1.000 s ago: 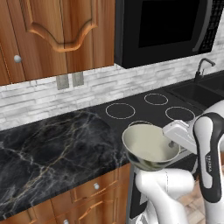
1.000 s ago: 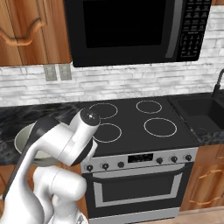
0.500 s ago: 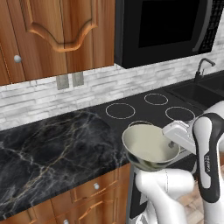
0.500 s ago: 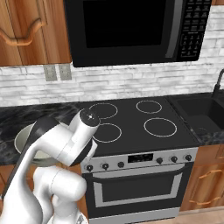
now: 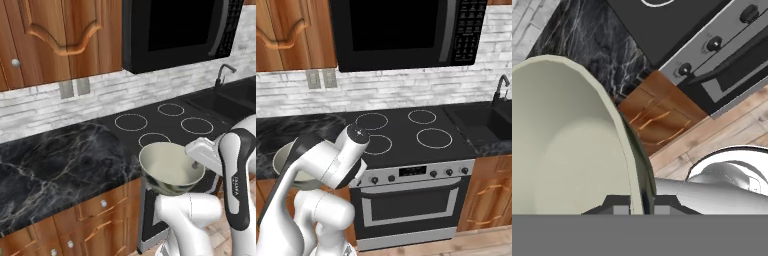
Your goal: Pick the cup and bowl from the counter and place them on the counter next to the sink.
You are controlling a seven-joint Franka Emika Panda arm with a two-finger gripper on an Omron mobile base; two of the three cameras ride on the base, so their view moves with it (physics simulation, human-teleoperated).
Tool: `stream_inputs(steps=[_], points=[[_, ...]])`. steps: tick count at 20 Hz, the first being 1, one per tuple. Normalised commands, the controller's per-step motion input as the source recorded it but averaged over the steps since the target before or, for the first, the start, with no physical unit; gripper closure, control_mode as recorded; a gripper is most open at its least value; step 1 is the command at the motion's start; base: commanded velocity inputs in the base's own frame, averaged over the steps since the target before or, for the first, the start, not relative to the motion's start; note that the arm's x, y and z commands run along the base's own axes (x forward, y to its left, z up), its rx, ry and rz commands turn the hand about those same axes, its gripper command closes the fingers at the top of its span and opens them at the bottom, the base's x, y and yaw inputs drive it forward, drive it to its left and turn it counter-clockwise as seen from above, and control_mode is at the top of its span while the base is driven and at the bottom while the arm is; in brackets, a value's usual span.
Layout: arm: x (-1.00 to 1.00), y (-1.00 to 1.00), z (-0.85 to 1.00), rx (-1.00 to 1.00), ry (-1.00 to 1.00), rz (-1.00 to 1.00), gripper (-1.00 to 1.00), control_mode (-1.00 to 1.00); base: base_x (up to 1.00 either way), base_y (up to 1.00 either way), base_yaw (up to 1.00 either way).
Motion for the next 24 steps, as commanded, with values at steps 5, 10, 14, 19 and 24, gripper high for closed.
stream_inputs(steps=[5, 10, 14, 19, 24], points=[[0.00, 0.00, 0.00, 0.00, 0.00, 0.00, 1.00, 1.00, -0.51, -0.37, -0.02], [0.00, 0.00, 0.00, 0.00, 0.00, 0.00, 1.00, 1.00, 0.08, -0.92, -0.10], [0.00, 0.00, 0.00, 0.00, 0.00, 0.00, 1.00, 1.00, 0.55, -1.00, -0.11], [0.00, 0.00, 0.00, 0.00, 0.00, 0.00, 1.00, 1.00, 0.69, -1.00, -0.06], [0.00, 0.00, 0.00, 0.00, 0.00, 0.00, 1.00, 1.00, 0.62, -1.00, -0.04]])
